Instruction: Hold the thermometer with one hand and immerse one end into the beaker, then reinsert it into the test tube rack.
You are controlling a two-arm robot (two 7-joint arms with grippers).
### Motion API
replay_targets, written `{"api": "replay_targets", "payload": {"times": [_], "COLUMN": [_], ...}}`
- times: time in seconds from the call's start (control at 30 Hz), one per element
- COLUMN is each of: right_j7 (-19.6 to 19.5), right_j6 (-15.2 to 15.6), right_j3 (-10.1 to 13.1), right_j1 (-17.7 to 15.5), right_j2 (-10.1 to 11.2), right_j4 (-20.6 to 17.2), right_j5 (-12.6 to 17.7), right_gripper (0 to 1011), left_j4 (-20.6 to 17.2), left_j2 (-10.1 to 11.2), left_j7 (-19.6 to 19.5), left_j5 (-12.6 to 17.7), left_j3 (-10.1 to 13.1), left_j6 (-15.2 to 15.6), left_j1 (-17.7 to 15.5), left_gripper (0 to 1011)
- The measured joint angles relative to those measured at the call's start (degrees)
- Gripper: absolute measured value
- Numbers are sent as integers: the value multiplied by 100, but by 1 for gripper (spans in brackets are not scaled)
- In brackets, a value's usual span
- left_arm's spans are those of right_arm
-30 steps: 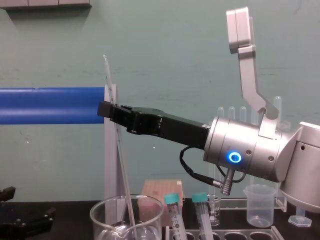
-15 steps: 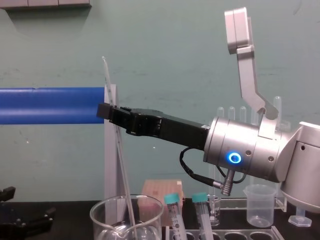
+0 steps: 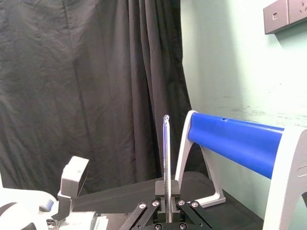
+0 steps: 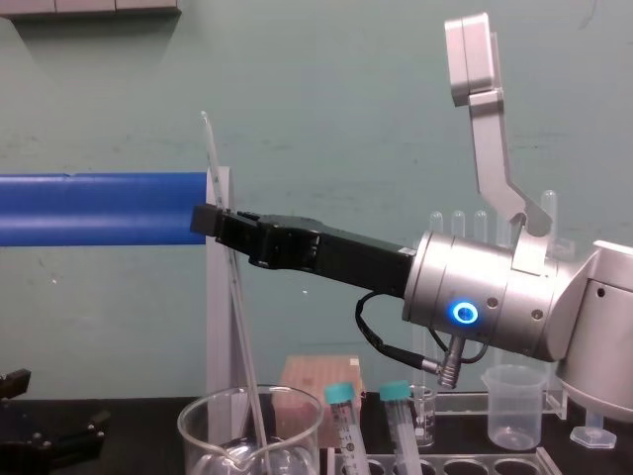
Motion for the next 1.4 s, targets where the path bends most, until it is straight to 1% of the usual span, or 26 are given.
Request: {"api": "replay_targets", "payload": {"times": [1.13, 1.4], "right_j7": [-46, -120], "right_j6": [36, 40], "right_j3": [-45, -45], "right_j1": [-76, -110], "right_j2": [44, 59], "right_j4": [-133, -193], "right_j5": [-26, -46], "right_gripper": [57, 57], "left_j4": [0, 0], "left_j2": [0, 0], "left_j7": [0, 0], "left_j5": [0, 0], "left_j3": [0, 0], "left_j6": [0, 0], "left_j1": [0, 0], "left_gripper": [1008, 1008]}}
